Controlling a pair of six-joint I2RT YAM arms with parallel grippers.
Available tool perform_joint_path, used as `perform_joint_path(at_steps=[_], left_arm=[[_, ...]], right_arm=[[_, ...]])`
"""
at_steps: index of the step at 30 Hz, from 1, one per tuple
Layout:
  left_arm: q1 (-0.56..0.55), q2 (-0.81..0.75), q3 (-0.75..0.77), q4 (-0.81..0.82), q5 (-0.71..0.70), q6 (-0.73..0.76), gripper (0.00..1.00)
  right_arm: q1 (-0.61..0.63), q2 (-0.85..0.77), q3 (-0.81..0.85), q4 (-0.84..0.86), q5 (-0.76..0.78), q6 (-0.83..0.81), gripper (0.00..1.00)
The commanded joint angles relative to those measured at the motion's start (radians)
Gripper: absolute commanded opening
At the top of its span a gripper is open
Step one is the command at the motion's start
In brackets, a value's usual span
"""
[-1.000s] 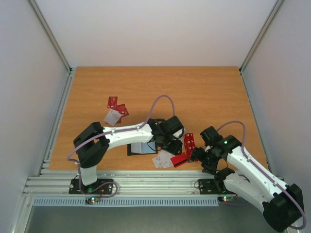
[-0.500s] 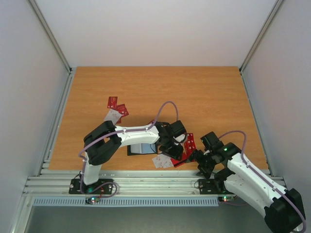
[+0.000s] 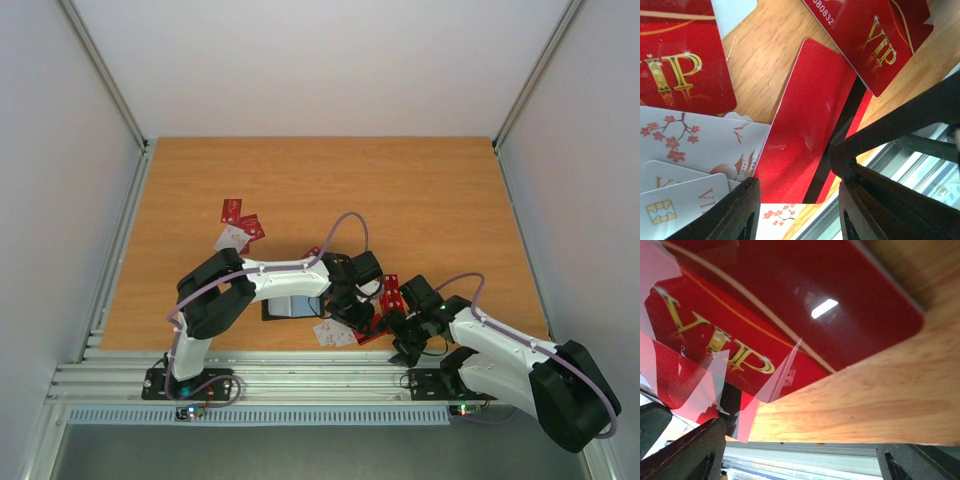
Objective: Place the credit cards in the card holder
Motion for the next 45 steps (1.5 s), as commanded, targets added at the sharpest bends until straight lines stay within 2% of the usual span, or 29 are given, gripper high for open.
perform_joint_path(at_steps=[1,4,10,16,28,33,45], left_arm=[[-0.003,-0.029,0.021,0.008,-0.033,0.036,0.46],[-0.003,-0.024,0.049,-0.016,-0.076,0.059,0.46],[-0.003,-0.043,0.028,0.036,-0.107,0.061,0.46],[-0.003,0.009,-0.014,0.093,-0.051,0.06,0.47],[-0.013,-0.051,-0.216,0.27,0.06,-0.07,0.46],[-0.026,-0.062,-0.231,0.325,0.106,-0.124,0.46],[-0.033,-0.066,-0.276,0.44,0.175,-0.243,0.45]], right_arm=[[0.009,0.033,0.025,0.114,-0.013,-0.014,0.82],[0.009,0.004,0.027,0.093,-0.005,-0.029,0.82],[0.009,-0.033,-0.007,0.098,-0.016,-0.045,0.82],[0.009,-0.036,-0.014,0.113,-0.022,-0.051,0.82],[0.007,-0.101,-0.01,0.066,-0.001,-0.062,0.8],[0.006,-0.107,-0.003,0.054,0.019,-0.058,0.76],[0.006,-0.074,-0.027,0.126,0.028,-0.024,0.55]])
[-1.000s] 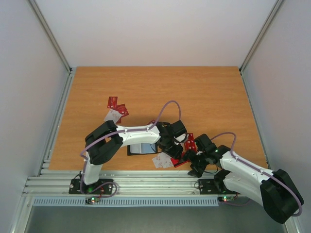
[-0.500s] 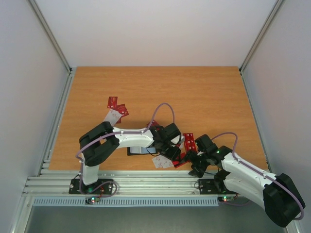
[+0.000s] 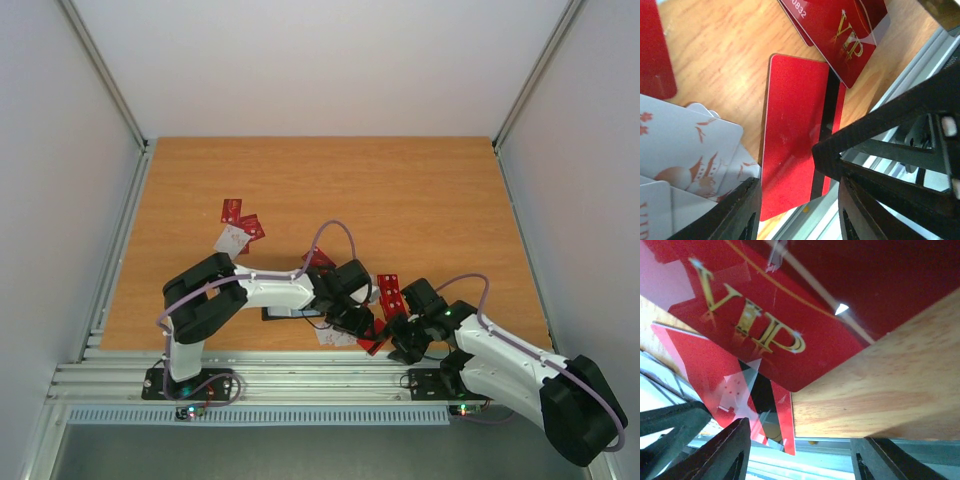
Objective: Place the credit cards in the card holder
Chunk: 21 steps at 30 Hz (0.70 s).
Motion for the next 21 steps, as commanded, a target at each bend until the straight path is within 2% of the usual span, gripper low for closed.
perform_joint_path(at_steps=[1,12,21], left_arm=[[-0.026,0.017,-0.051,0.095,0.076,-0.073,0.44],[-0.026,0.031,-0.08,0.178,0.144,-0.114,0.42],[-0.027,0.031,-0.08,0.222,0.183,-0.142,0.42]], right_arm=[[0.001,0.002,-0.012,0.146,0.014,0.02,0.54],[0.0,0.049,-0.03,0.245,-0.028,0.03,0.39],[0.0,0.029,-0.007,0.243,-0.06,0.035,0.34]])
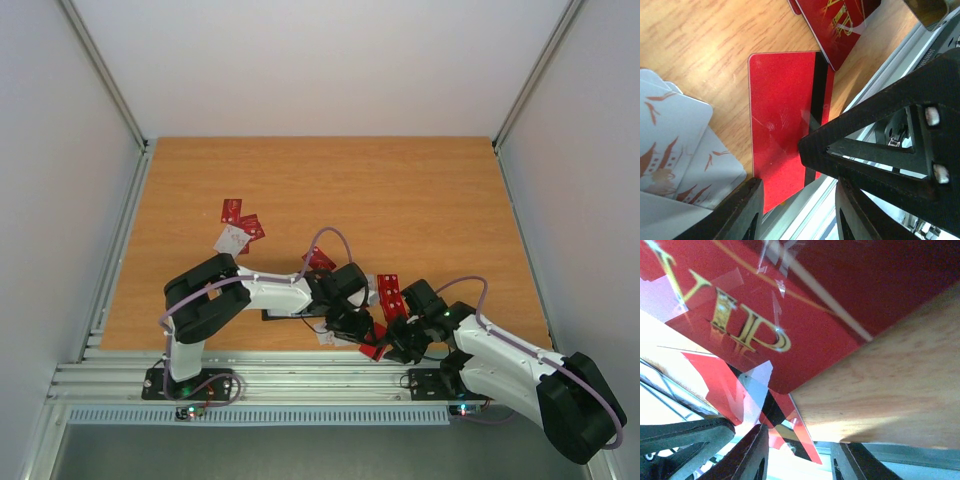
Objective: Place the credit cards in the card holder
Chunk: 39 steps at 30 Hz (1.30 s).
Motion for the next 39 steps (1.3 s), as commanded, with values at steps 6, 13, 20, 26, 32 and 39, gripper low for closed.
perform_joint_path(at_steps=[6,13,20,26,32,39], left_arm=[[-0.027,0.003,-0.025,0.117,0.08,-0.061,0.42],[-0.026,-0.002,-0.021,0.123,0.094,-0.079,0.42],[-0.027,-0.025,-0.03,0.115,0.095,-0.082,0.42],[-0.025,-0.057,-0.036,0.104,0.087,-0.083,0.42],[-0.016,-0.073,-0.055,0.107,0.081,-0.092,0.42],[-0.003,-0.065,-0.091,0.159,0.093,-0.117,0.41]], right_arm=[[0.006,0.035,0.034,0.256,-0.053,0.005,0.33],[0.032,0.054,0.055,0.274,-0.074,0.006,0.28],[0.046,0.014,0.097,0.216,-0.075,-0.002,0.26],[0.046,-0.009,0.13,0.164,-0.069,-0.013,0.25],[0.053,0.004,0.165,0.157,-0.069,-0.023,0.23],[0.068,0.025,0.185,0.151,-0.06,-0.03,0.21]])
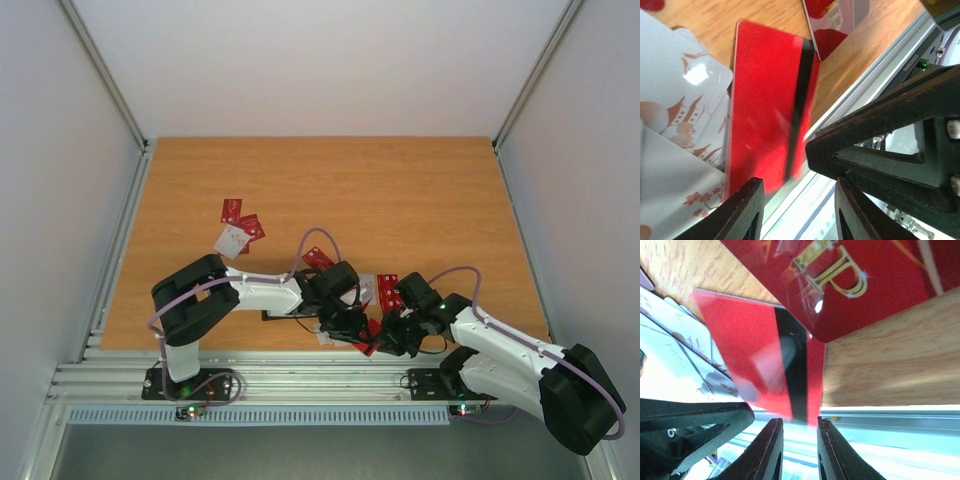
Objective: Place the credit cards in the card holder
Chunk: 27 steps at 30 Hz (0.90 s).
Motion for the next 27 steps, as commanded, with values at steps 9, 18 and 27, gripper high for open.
perform_joint_path(at_steps=[9,18,27], left_arm=[[-0.003,0.018,-0.053,0.17,0.068,-0.043,0.41],[-0.004,-0.097,0.056,-0.132,-0.06,0.148,0.42],[-0.001,-0.102,0.174,-0.302,-0.143,0.284,0.42]], right_arm=[[0.026,0.027,0.149,0.121,-0.041,-0.054,0.22],[0.036,-0.093,0.085,-0.022,0.021,-0.086,0.35],[0.037,-0.055,0.027,0.05,0.035,-0.078,0.4]])
